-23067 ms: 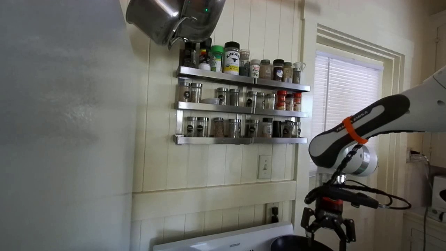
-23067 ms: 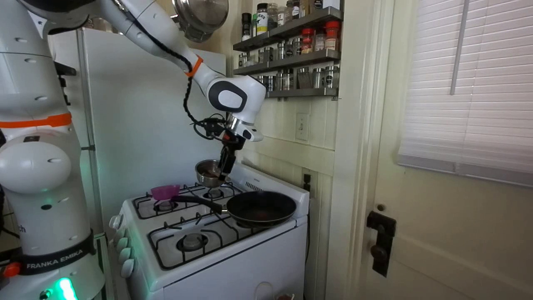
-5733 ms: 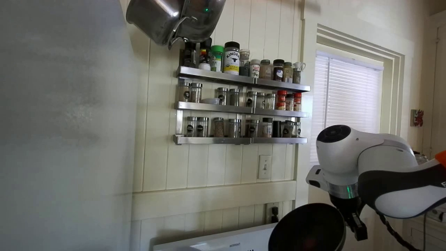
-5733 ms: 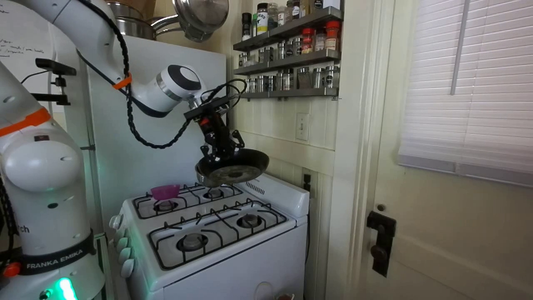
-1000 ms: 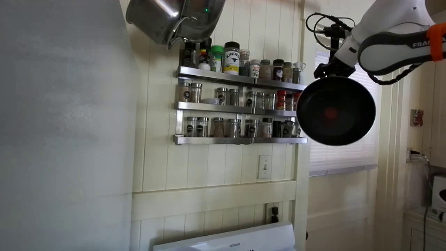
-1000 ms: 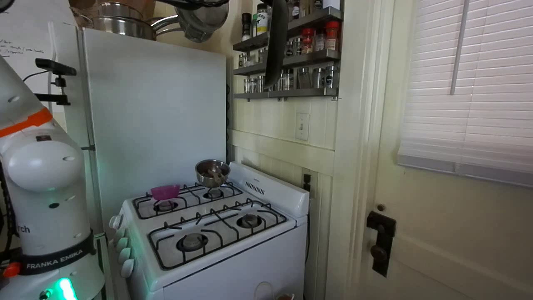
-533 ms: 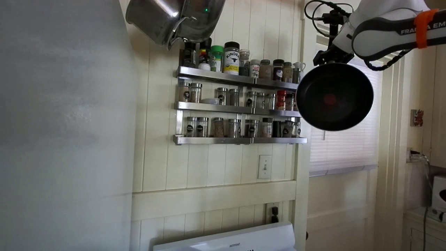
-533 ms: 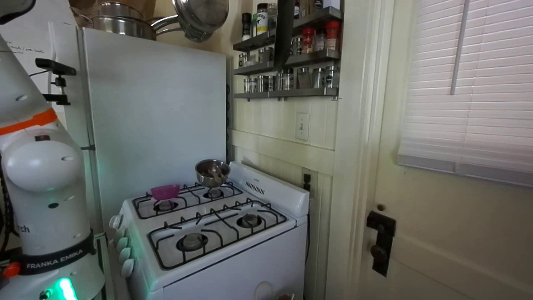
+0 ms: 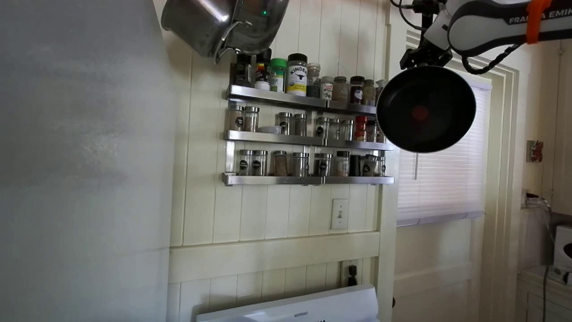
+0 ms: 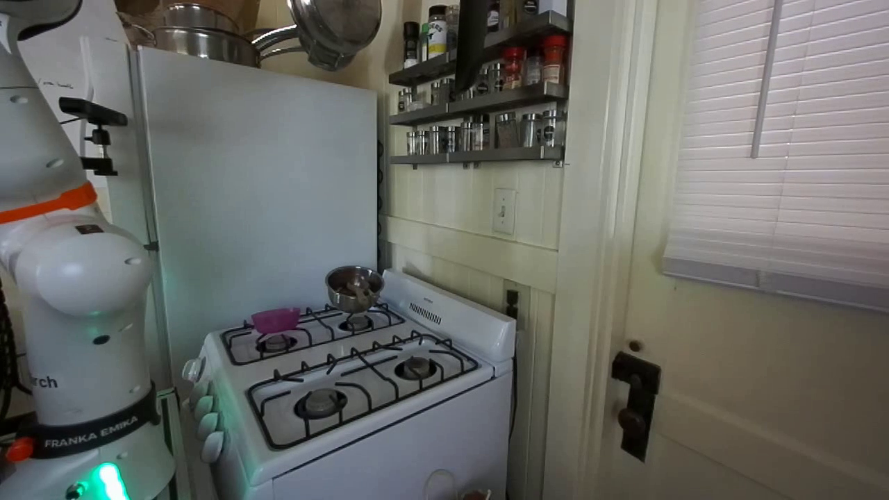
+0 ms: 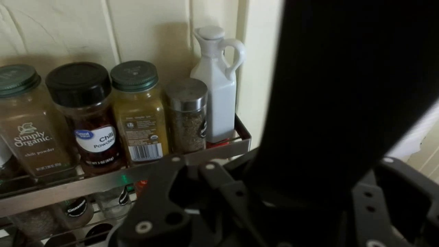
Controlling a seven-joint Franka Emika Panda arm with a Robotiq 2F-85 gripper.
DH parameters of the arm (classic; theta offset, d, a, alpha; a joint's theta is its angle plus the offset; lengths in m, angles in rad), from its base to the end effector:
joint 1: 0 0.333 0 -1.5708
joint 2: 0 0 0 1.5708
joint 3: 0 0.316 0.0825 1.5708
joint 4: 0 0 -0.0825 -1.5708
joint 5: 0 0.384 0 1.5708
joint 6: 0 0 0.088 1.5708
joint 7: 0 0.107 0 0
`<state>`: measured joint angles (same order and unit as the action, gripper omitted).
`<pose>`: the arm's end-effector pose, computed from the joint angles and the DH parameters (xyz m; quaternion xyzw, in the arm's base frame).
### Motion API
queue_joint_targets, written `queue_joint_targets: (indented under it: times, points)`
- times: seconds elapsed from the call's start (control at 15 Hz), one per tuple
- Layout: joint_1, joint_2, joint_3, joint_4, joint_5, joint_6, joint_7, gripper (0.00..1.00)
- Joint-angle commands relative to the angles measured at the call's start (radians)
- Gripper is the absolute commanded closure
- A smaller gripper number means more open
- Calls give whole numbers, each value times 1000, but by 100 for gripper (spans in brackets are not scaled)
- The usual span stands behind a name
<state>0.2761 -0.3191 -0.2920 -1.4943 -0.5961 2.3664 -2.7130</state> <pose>0.4403 -0.0607 0.9185 0.1371 0.7960 -0.1326 0.5745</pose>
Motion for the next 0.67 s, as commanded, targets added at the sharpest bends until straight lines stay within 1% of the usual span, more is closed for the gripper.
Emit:
queue_joint_targets:
  times: [0.0, 0.13, 0.27, 0.33, 0.4, 0.47, 0.6]
  points:
    - [112, 29, -71, 130, -56, -65, -42, 97]
    - [163, 34, -106, 167, -85, -90, -42, 97]
    - [195, 42, -131, 206, -91, -111, -42, 97]
    - [198, 53, -140, 227, -73, -116, -42, 97]
    - [162, 20, -108, 140, -76, -87, 0, 97]
    - [1, 46, -9, 145, 14, -62, -35, 89]
    - [1, 48, -8, 131, 14, -63, -31, 89]
